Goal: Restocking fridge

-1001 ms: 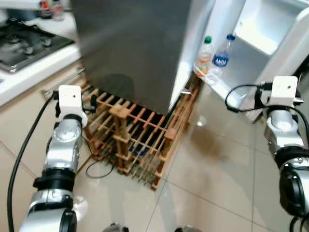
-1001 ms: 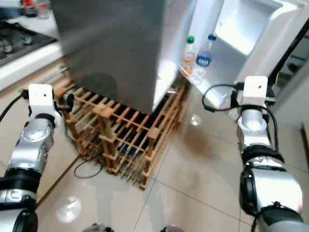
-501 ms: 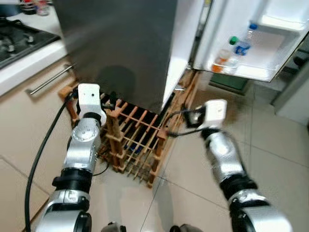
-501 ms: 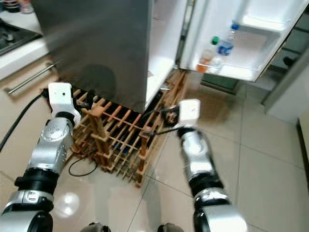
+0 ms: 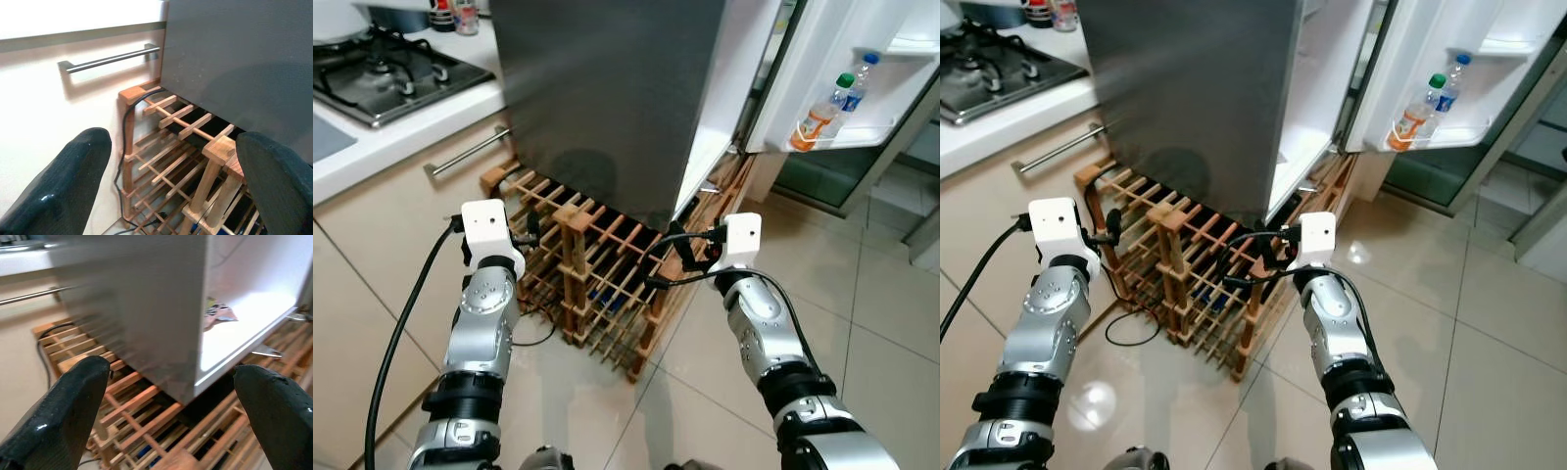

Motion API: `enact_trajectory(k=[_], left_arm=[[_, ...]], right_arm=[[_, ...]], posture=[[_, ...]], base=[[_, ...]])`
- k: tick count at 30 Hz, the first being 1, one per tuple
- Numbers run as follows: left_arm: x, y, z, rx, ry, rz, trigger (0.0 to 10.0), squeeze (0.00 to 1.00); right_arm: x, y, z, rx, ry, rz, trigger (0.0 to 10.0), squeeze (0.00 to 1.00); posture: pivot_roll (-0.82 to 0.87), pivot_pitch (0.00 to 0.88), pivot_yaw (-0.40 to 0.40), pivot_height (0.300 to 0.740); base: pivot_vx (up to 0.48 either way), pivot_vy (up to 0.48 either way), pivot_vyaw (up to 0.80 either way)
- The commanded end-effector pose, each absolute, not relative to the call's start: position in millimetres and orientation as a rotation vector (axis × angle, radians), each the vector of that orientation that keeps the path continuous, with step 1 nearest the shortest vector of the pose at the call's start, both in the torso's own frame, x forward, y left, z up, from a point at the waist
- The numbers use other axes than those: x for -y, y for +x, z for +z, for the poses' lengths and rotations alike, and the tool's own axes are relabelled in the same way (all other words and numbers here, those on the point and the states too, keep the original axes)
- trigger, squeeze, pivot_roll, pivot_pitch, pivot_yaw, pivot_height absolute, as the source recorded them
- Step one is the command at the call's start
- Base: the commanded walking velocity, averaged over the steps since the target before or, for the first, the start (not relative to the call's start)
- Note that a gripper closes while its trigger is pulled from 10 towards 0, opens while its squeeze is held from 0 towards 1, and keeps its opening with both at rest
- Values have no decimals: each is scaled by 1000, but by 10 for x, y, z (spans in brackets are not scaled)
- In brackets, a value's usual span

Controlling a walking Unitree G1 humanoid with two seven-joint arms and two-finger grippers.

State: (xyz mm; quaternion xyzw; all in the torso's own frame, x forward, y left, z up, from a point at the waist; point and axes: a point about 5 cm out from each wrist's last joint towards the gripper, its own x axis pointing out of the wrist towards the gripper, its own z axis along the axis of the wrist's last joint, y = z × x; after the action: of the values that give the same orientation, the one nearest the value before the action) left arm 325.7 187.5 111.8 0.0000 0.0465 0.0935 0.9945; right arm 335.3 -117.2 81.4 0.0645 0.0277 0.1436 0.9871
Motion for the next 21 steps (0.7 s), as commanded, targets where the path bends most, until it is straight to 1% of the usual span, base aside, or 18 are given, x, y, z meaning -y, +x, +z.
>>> enact_trajectory(k=[1,4,5,6,8,9,12,13,16,21], left_arm=[[-1843,3236,1119,-98,6,190,10000,0],[-1851,3230,1133,-93,11,196,10000,0],[-1887,3207,1132,-88,14,224,10000,0],[-1887,3207,1132,-88,14,224,10000,0],[-1949,3136,1069,-107,45,285,10000,0],[-2017,3076,1007,-131,68,342,10000,0],[-2100,3029,940,-156,72,390,10000,0],[-2100,3029,940,-156,72,390,10000,0],[-2129,3030,939,-133,91,364,10000,0],[-2103,3023,1038,-63,105,304,10000,0]], right_arm=[[1179,3351,841,-47,130,295,10000,0],[1168,3344,831,-52,129,304,10000,0],[1120,3343,845,-49,124,340,10000,0],[1120,3343,845,-49,124,340,10000,0],[1099,3349,863,-47,124,358,10000,0],[1120,3353,862,-50,127,354,10000,0],[1193,3352,831,-64,143,331,10000,0],[1193,3352,831,-64,143,331,10000,0],[1338,3295,712,-102,151,269,10000,0],[1386,3198,594,-129,125,256,10000,0]], posture=[[-43,0,-36,740],[-41,0,-38,740],[-38,0,-47,740],[-38,0,-47,740],[-35,0,-55,740],[-35,0,-63,740],[-32,0,-71,740],[-32,0,-71,740],[-29,0,-88,740],[-24,0,-74,740]], base=[[0,0,431],[0,0,429],[0,0,425],[0,0,425],[0,0,419],[0,0,419],[0,0,419],[0,0,419],[0,0,140],[0,0,0]])
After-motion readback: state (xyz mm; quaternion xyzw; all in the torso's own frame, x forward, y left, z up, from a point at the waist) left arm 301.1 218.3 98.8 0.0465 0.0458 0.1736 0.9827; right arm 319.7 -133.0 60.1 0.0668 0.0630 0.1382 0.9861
